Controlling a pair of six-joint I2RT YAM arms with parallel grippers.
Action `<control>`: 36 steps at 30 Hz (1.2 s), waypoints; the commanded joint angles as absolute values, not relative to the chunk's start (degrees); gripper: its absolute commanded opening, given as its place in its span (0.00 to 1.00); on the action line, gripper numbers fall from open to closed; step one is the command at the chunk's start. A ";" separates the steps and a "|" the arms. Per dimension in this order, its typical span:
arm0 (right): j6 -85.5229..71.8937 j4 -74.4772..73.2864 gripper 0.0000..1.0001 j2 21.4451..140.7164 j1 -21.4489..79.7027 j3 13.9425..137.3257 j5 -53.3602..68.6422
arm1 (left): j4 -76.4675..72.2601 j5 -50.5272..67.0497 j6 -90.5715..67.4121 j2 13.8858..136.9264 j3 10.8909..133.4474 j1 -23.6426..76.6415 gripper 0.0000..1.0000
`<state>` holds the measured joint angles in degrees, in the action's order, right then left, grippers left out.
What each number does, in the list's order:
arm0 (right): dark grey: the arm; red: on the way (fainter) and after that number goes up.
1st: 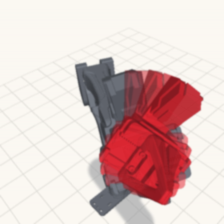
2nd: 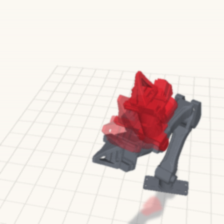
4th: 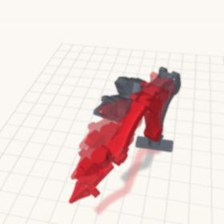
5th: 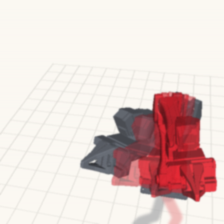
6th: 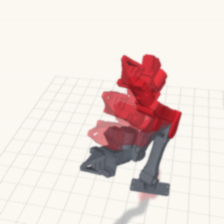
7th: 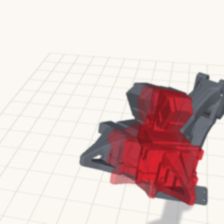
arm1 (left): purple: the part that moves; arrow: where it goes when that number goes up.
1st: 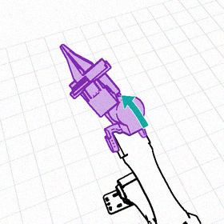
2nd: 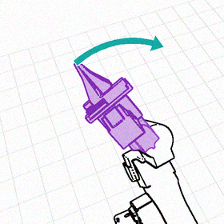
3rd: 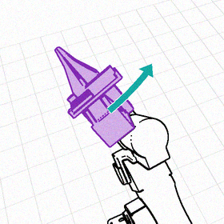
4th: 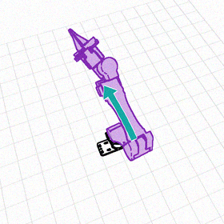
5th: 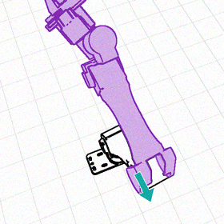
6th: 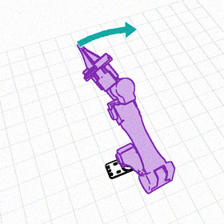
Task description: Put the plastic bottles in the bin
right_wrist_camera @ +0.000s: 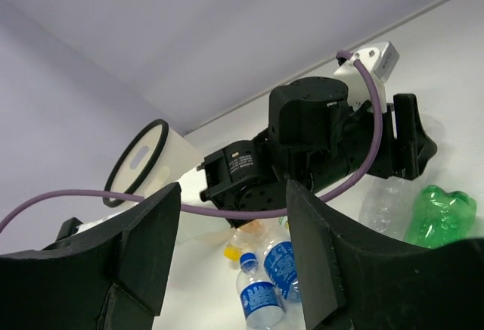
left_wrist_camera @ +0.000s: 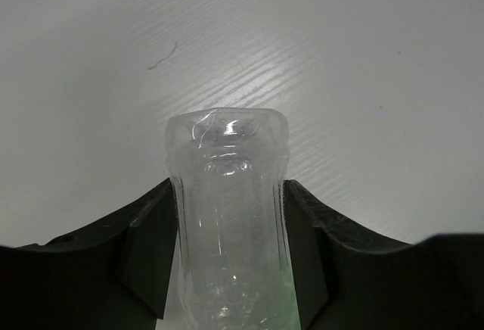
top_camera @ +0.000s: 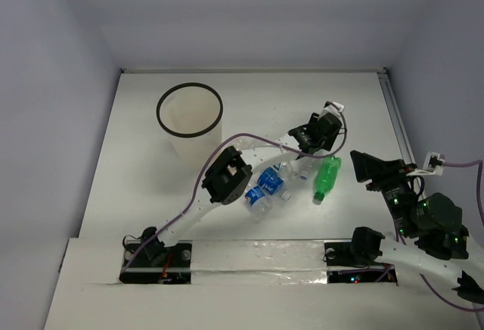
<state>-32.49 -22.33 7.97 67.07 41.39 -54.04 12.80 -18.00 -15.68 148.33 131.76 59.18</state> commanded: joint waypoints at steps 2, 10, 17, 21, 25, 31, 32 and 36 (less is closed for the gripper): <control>-33.13 -20.74 0.63 9.40 66.88 40.69 -53.96 | 7.04 -18.19 -15.74 144.76 130.18 58.36 0.43; -32.61 -18.02 0.54 11.51 66.88 40.17 -52.65 | -2.70 -20.30 -11.52 127.48 120.59 57.84 0.39; -30.50 -16.00 0.37 14.32 66.88 40.17 -47.55 | -10.54 -18.90 -11.60 109.80 110.24 54.95 0.38; -29.36 -14.60 0.25 18.01 66.88 39.99 -45.18 | -17.30 -17.05 -13.88 98.20 100.04 50.91 0.39; -27.78 -11.00 0.22 25.03 66.88 39.81 -41.67 | -21.62 -17.84 -15.81 85.47 89.49 43.52 0.39; -24.00 -6.77 0.17 39.18 66.88 42.62 -31.83 | -27.13 -20.47 -19.42 72.01 73.32 29.39 0.39; -23.56 -6.51 0.18 40.77 66.88 43.24 -30.69 | -28.72 -20.48 -19.60 70.76 68.60 27.88 0.39; -22.42 -4.66 0.18 46.05 66.88 44.91 -27.86 | -35.41 -21.44 -18.90 67.33 60.65 23.12 0.40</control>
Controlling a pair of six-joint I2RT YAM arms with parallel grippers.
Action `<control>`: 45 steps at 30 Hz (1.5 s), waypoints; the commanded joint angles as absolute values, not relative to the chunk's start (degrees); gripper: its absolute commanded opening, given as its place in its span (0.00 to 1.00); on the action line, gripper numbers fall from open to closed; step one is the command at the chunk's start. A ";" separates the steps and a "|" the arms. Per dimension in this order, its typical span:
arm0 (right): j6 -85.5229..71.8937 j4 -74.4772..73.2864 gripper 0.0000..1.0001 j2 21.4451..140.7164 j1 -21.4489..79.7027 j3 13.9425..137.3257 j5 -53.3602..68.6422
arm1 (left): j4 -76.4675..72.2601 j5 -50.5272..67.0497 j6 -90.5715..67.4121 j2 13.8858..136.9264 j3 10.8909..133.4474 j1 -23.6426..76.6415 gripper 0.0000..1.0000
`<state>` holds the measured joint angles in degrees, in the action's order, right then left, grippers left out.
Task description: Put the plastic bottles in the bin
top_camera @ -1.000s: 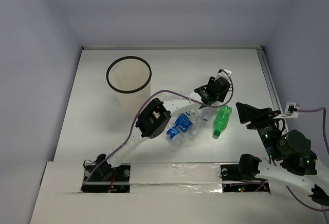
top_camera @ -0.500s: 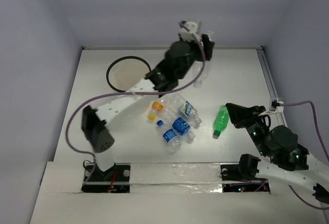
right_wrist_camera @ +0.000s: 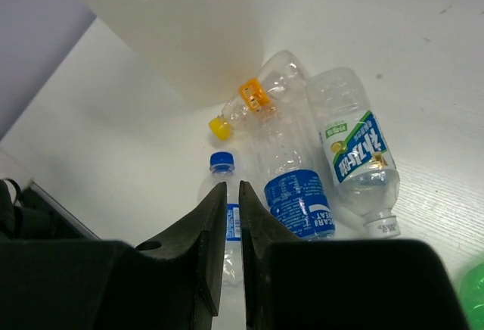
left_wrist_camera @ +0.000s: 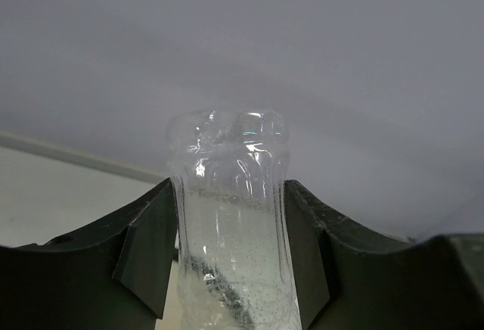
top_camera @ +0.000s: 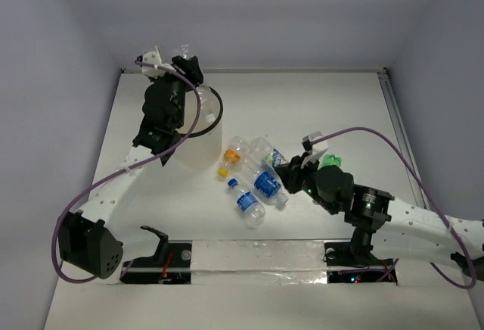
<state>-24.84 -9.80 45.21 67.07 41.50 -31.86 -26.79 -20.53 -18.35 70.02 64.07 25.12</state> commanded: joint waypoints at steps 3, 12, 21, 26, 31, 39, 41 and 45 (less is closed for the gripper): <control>-21.97 -3.87 0.18 48.16 66.88 45.35 -27.07 | -38.57 -23.20 -15.92 67.85 58.45 21.54 0.40; -22.50 -3.34 0.18 54.92 63.73 44.82 -24.26 | -45.96 -25.84 -5.72 71.19 55.73 21.53 0.41; -20.31 -3.95 0.24 60.20 53.45 47.54 -15.04 | -48.86 -26.28 -7.56 71.46 48.87 21.53 0.61; -17.67 -6.94 0.40 65.29 49.14 52.28 -10.30 | -49.13 -25.31 -11.06 69.70 46.24 21.53 0.76; -13.63 -10.53 0.65 72.23 43.43 56.51 -1.07 | -48.26 -24.09 -13.88 65.58 45.09 21.53 0.95; -9.15 -13.71 0.81 84.89 39.81 62.92 2.81 | -38.69 -20.84 -23.72 54.86 46.76 22.06 0.86; -8.27 -15.11 0.84 88.49 39.29 65.72 3.43 | -34.05 -18.64 -28.11 50.99 45.89 22.59 0.77; -6.59 -18.19 0.87 94.12 38.76 70.22 3.34 | -26.91 -13.98 -32.95 45.28 42.37 25.30 0.37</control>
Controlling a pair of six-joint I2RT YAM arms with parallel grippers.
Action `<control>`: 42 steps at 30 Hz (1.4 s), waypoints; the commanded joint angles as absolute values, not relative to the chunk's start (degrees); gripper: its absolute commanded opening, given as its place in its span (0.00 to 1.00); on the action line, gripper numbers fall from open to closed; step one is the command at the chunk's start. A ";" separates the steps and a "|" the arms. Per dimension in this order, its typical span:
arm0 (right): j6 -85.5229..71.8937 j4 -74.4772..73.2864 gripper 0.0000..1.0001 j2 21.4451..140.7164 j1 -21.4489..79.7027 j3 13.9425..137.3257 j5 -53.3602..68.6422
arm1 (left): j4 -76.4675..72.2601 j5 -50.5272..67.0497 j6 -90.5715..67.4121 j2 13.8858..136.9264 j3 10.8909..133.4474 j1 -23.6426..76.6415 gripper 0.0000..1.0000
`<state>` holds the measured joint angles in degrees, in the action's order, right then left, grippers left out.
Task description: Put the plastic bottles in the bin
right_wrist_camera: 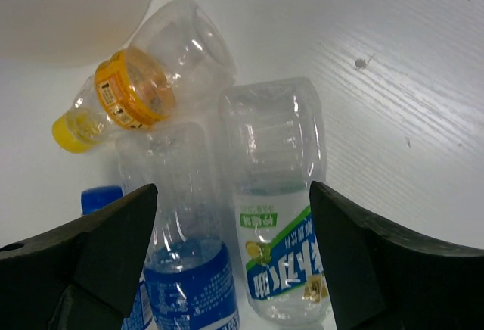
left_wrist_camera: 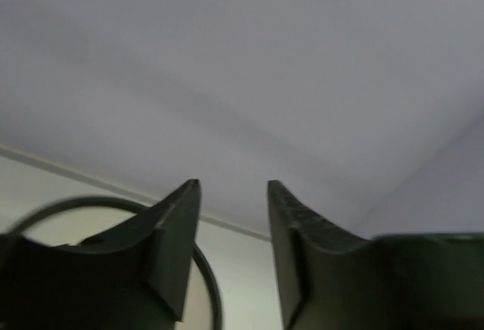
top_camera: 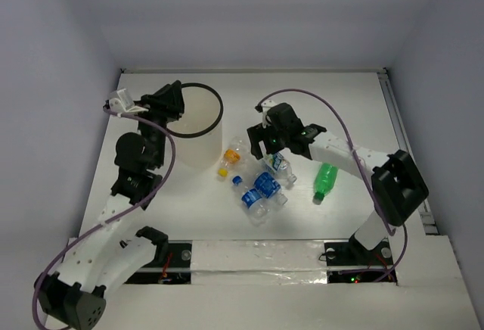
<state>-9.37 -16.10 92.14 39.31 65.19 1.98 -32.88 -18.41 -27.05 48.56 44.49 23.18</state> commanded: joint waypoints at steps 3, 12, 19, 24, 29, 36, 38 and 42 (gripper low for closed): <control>-6.06 -19.60 0.88 97.46 38.23 71.98 2.03 | -21.63 -12.57 -35.76 40.97 38.51 28.20 0.28; -5.36 -22.85 0.89 104.40 37.18 76.46 0.26 | -11.69 -10.81 -40.60 39.46 30.16 45.51 0.32; -4.13 -25.31 0.85 109.16 36.12 81.03 0.18 | -12.21 -14.67 -42.71 45.26 27.25 52.90 0.63; -3.87 -25.75 0.64 110.39 35.07 82.79 -2.72 | -14.32 -14.85 -42.54 51.06 26.98 53.96 0.71; -4.74 -25.31 0.47 106.10 33.93 82.53 -8.16 | -18.09 -15.29 -43.33 51.25 24.97 54.49 0.71; -6.85 -22.16 0.47 89.67 33.93 85.34 -12.75 | -17.23 -16.26 -42.98 50.88 24.52 54.49 0.71; -7.91 -16.46 0.47 83.69 34.45 85.60 -7.14 | -17.93 -16.35 -43.94 51.42 24.00 54.49 0.70; -12.82 -2.49 0.47 78.58 35.07 85.43 1.91 | -19.95 -18.54 -47.62 47.39 19.00 55.01 0.67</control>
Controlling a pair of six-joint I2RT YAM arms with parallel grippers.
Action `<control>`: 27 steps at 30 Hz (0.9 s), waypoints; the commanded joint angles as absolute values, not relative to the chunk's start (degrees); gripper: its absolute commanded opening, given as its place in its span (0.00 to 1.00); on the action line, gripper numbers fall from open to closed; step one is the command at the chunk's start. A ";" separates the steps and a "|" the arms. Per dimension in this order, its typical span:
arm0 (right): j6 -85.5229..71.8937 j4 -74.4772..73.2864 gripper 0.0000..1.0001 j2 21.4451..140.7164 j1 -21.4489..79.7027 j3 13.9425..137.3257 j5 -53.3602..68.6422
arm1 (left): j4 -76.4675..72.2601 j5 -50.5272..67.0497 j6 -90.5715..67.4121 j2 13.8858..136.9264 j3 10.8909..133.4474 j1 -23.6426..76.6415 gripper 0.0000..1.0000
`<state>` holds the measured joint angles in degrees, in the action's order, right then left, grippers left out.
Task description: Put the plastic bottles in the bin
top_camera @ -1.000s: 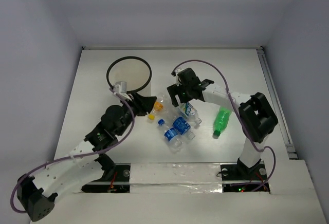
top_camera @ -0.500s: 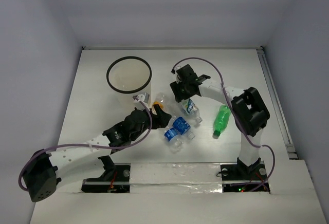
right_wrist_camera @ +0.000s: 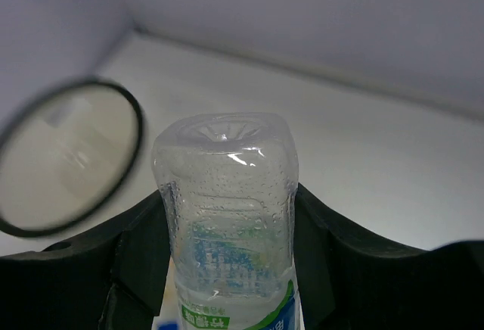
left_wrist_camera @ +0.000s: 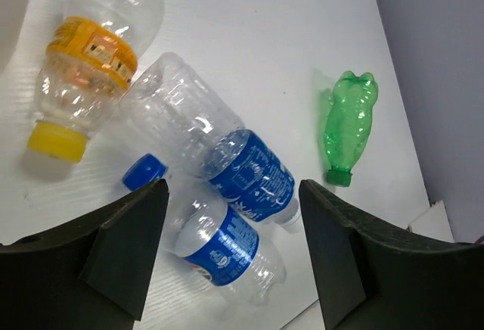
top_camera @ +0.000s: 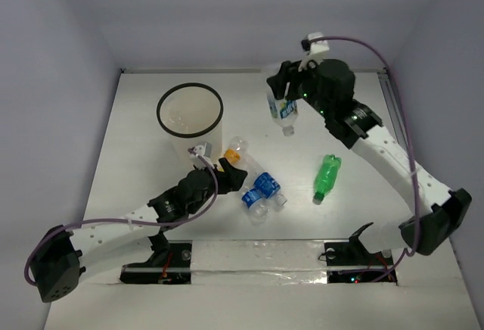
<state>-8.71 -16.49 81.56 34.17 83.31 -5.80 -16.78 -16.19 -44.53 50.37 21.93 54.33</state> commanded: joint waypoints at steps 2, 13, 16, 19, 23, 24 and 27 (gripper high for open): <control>-16.25 7.18 0.47 79.18 36.21 85.60 5.25 | -18.91 -20.21 -48.86 43.36 17.67 55.02 0.65; -21.54 31.55 0.49 99.90 44.20 100.70 2.91 | -14.06 -23.56 -52.47 35.60 13.98 55.02 0.64; -19.43 30.95 0.50 106.67 45.61 107.39 1.41 | -13.98 -23.81 -53.00 33.58 12.92 55.02 0.64; -17.41 30.58 0.50 109.94 46.66 110.48 0.71 | -12.40 -24.52 -53.26 32.26 12.66 55.02 0.64; -16.35 32.43 0.51 112.67 46.67 108.64 0.18 | -12.30 -24.44 -53.52 31.11 12.13 55.02 0.64; -16.17 32.78 0.51 113.55 46.67 108.28 0.18 | -12.39 -24.35 -53.35 31.29 12.22 55.02 0.64; -15.82 34.71 0.52 114.00 47.20 105.66 0.18 | -13.18 -24.26 -53.18 32.78 12.48 55.02 0.64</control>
